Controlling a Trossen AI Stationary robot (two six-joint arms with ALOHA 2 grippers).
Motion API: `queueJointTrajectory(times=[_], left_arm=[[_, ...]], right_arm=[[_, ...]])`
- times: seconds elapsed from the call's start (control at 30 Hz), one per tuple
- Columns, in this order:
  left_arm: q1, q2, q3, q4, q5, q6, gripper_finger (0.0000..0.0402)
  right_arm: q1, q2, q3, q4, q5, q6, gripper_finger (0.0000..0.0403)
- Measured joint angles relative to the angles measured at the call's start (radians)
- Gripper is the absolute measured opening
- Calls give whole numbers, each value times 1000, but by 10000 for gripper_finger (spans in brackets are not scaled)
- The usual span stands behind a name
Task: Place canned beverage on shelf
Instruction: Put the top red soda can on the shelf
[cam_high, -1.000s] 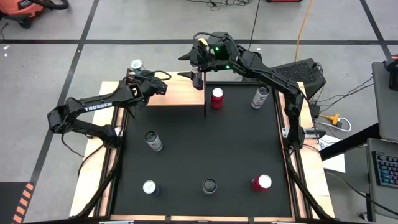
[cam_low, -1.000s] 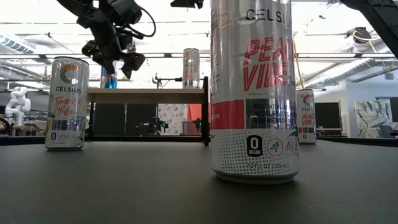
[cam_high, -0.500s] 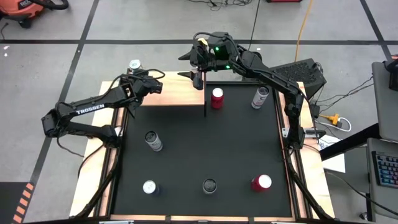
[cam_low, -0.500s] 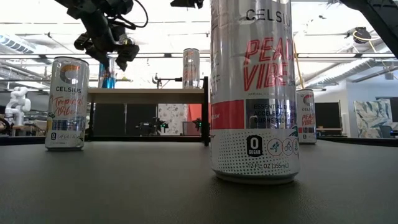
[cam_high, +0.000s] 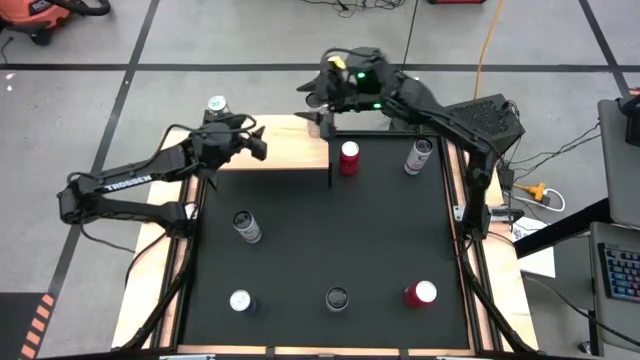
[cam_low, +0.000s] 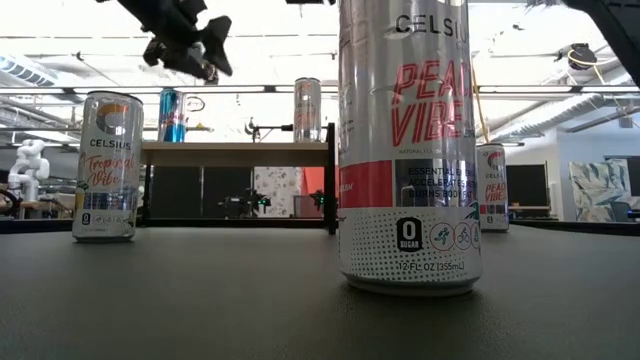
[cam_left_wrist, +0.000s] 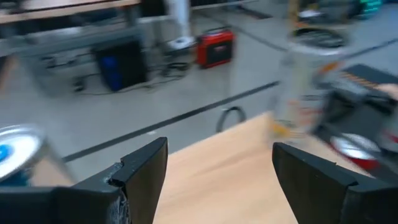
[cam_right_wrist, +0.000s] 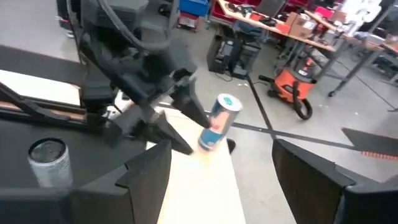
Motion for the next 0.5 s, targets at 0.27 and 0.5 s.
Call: queueJointTrajectory(times=[0.27, 0.5], left_arm=[[-49, -110, 0, -52, 262, 39, 292], [-87, -161, 0, -117, 448, 40, 292]], right_arm=[[2, -105, 1, -221, 2, 59, 263], [2, -126, 1, -519, 27, 56, 263]])
